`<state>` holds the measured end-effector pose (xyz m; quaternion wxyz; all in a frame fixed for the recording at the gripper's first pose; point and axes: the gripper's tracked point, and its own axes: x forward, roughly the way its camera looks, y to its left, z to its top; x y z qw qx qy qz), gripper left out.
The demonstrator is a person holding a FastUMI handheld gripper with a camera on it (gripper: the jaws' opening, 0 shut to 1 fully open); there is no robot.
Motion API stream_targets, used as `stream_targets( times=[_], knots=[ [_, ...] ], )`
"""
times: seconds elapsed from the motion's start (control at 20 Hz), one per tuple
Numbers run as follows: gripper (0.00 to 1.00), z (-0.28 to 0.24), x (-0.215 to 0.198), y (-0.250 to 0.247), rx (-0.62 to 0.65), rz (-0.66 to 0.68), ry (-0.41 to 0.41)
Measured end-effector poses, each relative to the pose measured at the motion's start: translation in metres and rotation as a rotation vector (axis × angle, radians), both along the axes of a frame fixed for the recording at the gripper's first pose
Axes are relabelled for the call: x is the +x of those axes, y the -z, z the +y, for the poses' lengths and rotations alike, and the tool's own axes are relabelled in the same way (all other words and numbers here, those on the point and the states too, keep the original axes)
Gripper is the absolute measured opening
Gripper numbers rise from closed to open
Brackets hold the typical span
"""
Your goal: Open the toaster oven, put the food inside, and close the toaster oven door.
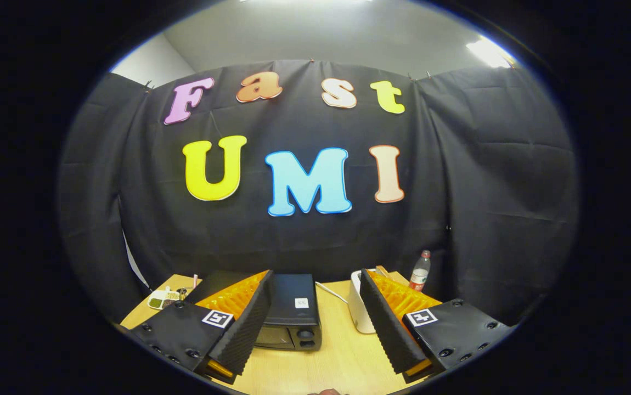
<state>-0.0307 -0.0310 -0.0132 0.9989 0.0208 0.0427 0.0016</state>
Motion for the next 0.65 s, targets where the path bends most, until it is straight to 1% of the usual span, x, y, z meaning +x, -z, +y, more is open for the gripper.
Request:
stream_targets(
  times=[0.15, 0.3, 0.65],
  knots=[
    [0.98, -0.027, -0.014, 0.014, 0.003, 0.006, 0.044],
    [0.98, -0.039, -0.02, 0.014, 0.0, 0.006, 0.065],
    [0.98, -0.026, -0.015, -0.001, 0.002, -0.016, 0.039]
  ],
)
